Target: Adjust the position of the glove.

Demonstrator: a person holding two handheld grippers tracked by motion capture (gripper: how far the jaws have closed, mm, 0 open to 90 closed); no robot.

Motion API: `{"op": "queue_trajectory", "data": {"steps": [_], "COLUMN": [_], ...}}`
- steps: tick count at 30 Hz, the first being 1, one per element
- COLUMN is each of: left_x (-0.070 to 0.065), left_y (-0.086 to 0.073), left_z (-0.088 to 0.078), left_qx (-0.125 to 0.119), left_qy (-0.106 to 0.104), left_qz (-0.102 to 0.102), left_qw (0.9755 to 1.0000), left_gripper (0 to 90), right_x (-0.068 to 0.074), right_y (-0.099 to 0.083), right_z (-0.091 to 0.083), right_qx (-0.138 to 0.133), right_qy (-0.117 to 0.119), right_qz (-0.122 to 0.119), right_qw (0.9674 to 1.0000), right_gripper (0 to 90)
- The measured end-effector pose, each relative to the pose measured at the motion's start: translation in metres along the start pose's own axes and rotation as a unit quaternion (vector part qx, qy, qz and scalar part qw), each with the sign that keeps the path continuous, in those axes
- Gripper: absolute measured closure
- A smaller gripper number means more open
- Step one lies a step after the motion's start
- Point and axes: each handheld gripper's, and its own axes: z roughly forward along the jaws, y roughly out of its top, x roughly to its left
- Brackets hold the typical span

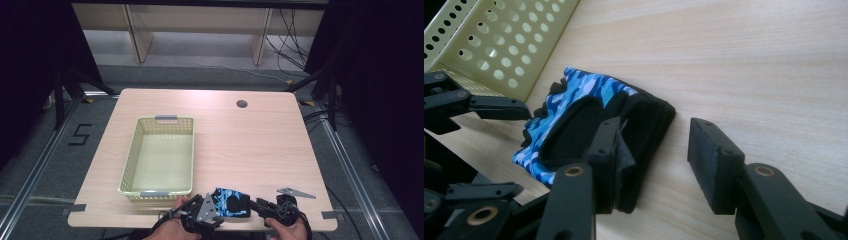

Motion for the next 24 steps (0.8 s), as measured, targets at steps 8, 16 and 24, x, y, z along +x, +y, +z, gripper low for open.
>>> {"op": "queue_trajectory", "data": {"steps": [8, 16, 24], "left_x": [0.005, 0.009, 0.009], "left_y": [0.000, 0.005, 0.003], "left_z": [0.010, 0.013, 0.011], "left_qx": [0.015, 0.027, 0.015], "left_qy": [0.010, -0.008, -0.003], "left_qz": [0.008, 0.000, 0.017], "left_qw": [0.9998, 0.9996, 0.9997], "left_gripper": [31.1, 35.2, 62.3], "right_x": [-0.003, -0.002, -0.002], "right_y": [-0.001, -0.005, -0.008], "right_z": [0.010, 0.020, 0.022], "right_qx": [0.004, 0.008, 0.006], "right_qy": [0.025, 0.048, 0.056], "right_qz": [0.004, 0.028, 0.025], "right_qw": [0.9997, 0.9984, 0.9981], "right_gripper": [59.3, 66.6, 83.3]}}
